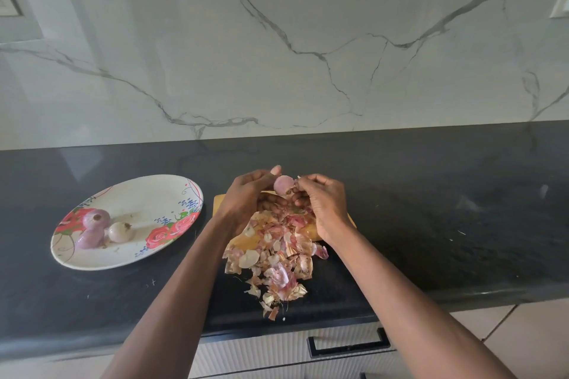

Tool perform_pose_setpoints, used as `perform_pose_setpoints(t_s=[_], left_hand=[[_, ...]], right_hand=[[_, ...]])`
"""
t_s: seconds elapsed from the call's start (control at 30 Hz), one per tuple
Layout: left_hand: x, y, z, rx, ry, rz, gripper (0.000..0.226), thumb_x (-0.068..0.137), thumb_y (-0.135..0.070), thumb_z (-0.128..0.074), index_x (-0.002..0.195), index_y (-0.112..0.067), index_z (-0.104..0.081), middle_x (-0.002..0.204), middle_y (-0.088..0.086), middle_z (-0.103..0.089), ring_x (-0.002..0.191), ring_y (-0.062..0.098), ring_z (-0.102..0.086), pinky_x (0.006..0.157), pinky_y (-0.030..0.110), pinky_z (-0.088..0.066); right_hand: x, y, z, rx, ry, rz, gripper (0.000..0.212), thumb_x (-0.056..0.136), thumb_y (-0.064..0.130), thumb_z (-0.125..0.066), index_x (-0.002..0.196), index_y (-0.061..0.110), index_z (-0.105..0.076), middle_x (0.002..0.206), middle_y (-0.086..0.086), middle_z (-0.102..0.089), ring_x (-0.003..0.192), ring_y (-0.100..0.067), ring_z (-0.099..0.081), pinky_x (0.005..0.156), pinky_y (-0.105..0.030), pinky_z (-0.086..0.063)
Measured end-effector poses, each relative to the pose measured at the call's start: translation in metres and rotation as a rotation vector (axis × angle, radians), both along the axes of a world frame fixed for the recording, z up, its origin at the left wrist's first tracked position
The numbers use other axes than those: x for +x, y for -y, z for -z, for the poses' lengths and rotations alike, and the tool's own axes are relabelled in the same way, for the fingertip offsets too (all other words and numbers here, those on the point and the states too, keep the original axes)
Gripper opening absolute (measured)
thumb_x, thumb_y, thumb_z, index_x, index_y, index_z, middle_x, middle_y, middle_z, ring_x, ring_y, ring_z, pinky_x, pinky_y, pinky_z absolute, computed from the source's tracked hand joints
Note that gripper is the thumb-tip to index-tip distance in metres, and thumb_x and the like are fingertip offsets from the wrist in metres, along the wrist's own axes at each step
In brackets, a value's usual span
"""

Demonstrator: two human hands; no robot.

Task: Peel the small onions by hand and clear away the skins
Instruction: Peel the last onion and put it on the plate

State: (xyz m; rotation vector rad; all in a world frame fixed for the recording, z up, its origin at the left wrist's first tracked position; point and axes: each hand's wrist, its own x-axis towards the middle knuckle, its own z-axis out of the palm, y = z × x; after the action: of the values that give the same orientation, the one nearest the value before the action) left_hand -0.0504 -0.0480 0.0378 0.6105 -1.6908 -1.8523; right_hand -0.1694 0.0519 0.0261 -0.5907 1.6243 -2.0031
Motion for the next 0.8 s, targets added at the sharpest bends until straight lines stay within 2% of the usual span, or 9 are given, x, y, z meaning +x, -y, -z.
perform_pose_setpoints(t_s=[0.07, 0.13, 0.27, 0.33, 0.4, 0.47, 0.57, 0.67, 0.8], left_hand=[[0.0, 0.0, 0.002, -0.073, 0.063, 0.009, 0.043, 0.086, -0.035, -0.073, 0.111, -0.001, -0.069, 0.096, 0.02, -0.072, 0.073, 0.03, -0.069, 0.059, 0.032, -0.058], [-0.001, 0.001, 0.006, -0.1, 0.115, 0.014, 0.032, 0.089, -0.027, -0.073, 0.109, -0.002, -0.07, 0.087, 0.019, -0.073, 0.071, 0.031, -0.068, 0.06, 0.033, -0.059], [-0.001, 0.005, 0.005, 0.055, 0.068, 0.009, 0.021, 0.098, -0.011, -0.062, 0.112, 0.004, -0.067, 0.087, 0.022, -0.069, 0.067, 0.027, -0.068, 0.057, 0.03, -0.058], [0.001, 0.005, 0.001, 0.143, -0.004, 0.005, 0.02, 0.101, -0.005, -0.053, 0.112, 0.005, -0.065, 0.092, 0.021, -0.069, 0.069, 0.026, -0.07, 0.056, 0.026, -0.058], [0.003, 0.006, -0.003, 0.208, -0.078, 0.019, 0.022, 0.102, -0.002, -0.046, 0.112, 0.003, -0.064, 0.095, 0.021, -0.07, 0.072, 0.026, -0.07, 0.057, 0.024, -0.057], [0.004, 0.007, -0.005, 0.251, -0.135, 0.037, 0.025, 0.102, -0.002, -0.043, 0.115, 0.001, -0.064, 0.096, 0.019, -0.071, 0.073, 0.027, -0.07, 0.059, 0.024, -0.058], [0.005, 0.008, -0.005, 0.307, -0.196, 0.05, 0.026, 0.103, -0.004, -0.041, 0.119, 0.001, -0.061, 0.095, 0.019, -0.071, 0.076, 0.028, -0.072, 0.062, 0.026, -0.059], [0.005, 0.009, -0.005, 0.348, -0.234, 0.04, 0.022, 0.103, -0.004, -0.042, 0.117, 0.003, -0.058, 0.098, 0.024, -0.071, 0.079, 0.028, -0.074, 0.066, 0.027, -0.061], [0.004, 0.009, -0.004, 0.311, -0.189, 0.009, 0.018, 0.102, -0.004, -0.049, 0.117, 0.003, -0.055, 0.098, 0.023, -0.073, 0.076, 0.024, -0.072, 0.068, 0.028, -0.062]], right_hand=[[0.0, 0.001, 0.0, -0.006, 0.018, -0.029, 0.018, 0.084, -0.001, -0.071, 0.068, 0.007, -0.071, 0.061, -0.008, -0.067, 0.051, -0.018, -0.059, 0.049, -0.027, -0.05], [0.001, 0.002, -0.001, -0.016, 0.039, -0.063, 0.02, 0.083, -0.005, -0.068, 0.066, 0.005, -0.069, 0.059, -0.007, -0.065, 0.05, -0.017, -0.058, 0.048, -0.025, -0.049], [0.0, 0.001, -0.001, -0.013, 0.072, -0.076, 0.02, 0.081, -0.006, -0.065, 0.063, 0.003, -0.068, 0.058, -0.009, -0.064, 0.052, -0.021, -0.057, 0.048, -0.026, -0.048], [-0.001, -0.001, 0.001, 0.034, -0.017, -0.047, 0.019, 0.083, 0.002, -0.067, 0.064, 0.003, -0.068, 0.058, -0.011, -0.064, 0.053, -0.024, -0.057, 0.047, -0.028, -0.046], [-0.002, -0.001, 0.006, 0.105, -0.229, -0.005, 0.024, 0.084, 0.011, -0.071, 0.061, 0.006, -0.067, 0.057, -0.009, -0.063, 0.053, -0.021, -0.057, 0.05, -0.029, -0.045], [-0.002, 0.0, 0.008, 0.171, -0.461, -0.003, 0.009, 0.083, 0.007, -0.073, 0.074, 0.01, -0.071, 0.069, -0.002, -0.068, 0.063, -0.011, -0.062, 0.061, -0.029, -0.051], [0.0, 0.0, 0.009, 0.223, -0.598, -0.043, 0.036, 0.083, -0.001, -0.07, 0.115, 0.016, -0.07, 0.104, 0.006, -0.071, 0.093, -0.004, -0.066, 0.086, -0.022, -0.056], [0.002, -0.003, 0.005, 0.158, -0.607, -0.06, 0.036, 0.085, 0.01, -0.073, 0.12, 0.016, -0.072, 0.114, 0.007, -0.073, 0.105, -0.002, -0.066, 0.097, -0.025, -0.053], [0.001, 0.0, 0.005, 0.125, -0.561, -0.155, 0.048, 0.08, 0.022, -0.084, 0.126, 0.022, -0.07, 0.123, 0.009, -0.071, 0.116, -0.005, -0.063, 0.105, -0.033, -0.05]])
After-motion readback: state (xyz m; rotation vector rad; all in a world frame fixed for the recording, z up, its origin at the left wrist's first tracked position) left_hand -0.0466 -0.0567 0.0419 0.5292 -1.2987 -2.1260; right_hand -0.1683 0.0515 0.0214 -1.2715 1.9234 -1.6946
